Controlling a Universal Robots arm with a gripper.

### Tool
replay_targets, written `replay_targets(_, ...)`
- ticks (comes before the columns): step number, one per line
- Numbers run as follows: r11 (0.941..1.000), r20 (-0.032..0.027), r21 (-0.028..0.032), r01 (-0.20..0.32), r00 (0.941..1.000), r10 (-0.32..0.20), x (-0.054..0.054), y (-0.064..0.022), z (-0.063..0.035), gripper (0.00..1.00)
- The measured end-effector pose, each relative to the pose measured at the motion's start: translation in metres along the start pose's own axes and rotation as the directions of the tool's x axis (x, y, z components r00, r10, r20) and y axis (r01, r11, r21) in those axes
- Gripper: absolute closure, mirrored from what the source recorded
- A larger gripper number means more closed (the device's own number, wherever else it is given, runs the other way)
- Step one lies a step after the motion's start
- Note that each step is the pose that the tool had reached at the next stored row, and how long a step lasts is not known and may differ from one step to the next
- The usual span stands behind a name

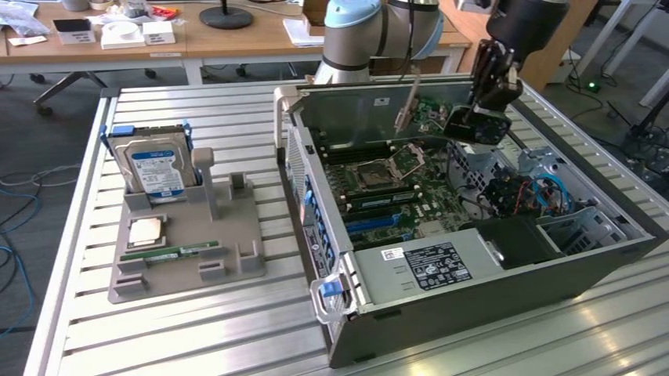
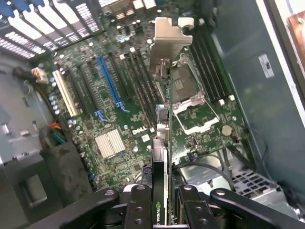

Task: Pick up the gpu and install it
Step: 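Insert the gpu into the slot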

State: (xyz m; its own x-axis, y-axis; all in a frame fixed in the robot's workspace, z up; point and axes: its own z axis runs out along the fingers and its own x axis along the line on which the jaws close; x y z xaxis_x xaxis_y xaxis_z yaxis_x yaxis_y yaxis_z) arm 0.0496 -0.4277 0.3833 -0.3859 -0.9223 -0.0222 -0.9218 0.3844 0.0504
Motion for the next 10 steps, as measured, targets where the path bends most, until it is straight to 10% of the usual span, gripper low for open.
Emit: replay_targets(10, 0.9835, -0.009, -0.0048, 0.181, 0.9835, -0.181, 0.0, 0.0, 0.0007, 0.74)
